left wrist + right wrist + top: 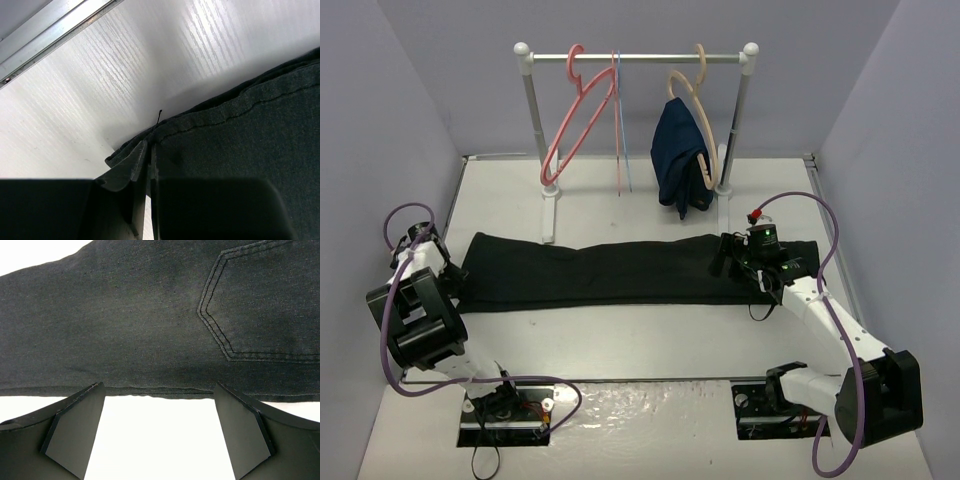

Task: Place the trousers on the hanger
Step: Fold the trousers at the center of the board.

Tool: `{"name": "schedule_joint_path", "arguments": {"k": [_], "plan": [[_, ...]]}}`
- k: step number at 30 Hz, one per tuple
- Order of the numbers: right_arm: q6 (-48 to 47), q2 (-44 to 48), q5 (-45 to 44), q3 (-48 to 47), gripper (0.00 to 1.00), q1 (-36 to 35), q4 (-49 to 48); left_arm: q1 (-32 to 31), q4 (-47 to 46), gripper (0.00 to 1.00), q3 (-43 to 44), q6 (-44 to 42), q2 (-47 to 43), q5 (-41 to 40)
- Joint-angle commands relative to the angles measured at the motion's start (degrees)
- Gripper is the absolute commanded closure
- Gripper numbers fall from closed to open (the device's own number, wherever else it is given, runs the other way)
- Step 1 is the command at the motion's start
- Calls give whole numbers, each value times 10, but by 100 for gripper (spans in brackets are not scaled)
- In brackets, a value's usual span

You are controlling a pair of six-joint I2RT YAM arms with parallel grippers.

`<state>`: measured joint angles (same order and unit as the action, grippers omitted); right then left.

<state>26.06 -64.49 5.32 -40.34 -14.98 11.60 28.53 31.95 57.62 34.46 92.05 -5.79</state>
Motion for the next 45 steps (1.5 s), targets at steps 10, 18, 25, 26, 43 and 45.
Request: {"name": "schedule_joint_path", "arguments": {"k": [10,18,25,26,43,45], "plan": [[-2,0,-18,-19,12,4,-7,-2,104,100,108,24,-130,20],[-2,-3,-19,-25,12,6,-6,0,186,100,72,35,-230,-20],[3,-13,-22,-27,12,10,-6,6,131,100,-55,67,-238,-71],[6,-15,-22,-27,12,10,-5,8,121,99,-68,72,-232,-75],[31,-117,-27,-60,13,-2,-67,-182,-12,36,-21,41,-244,-45],[37,-136,-31,-56,13,0,-72,-182,-43,36,-32,39,-218,-29]]}}
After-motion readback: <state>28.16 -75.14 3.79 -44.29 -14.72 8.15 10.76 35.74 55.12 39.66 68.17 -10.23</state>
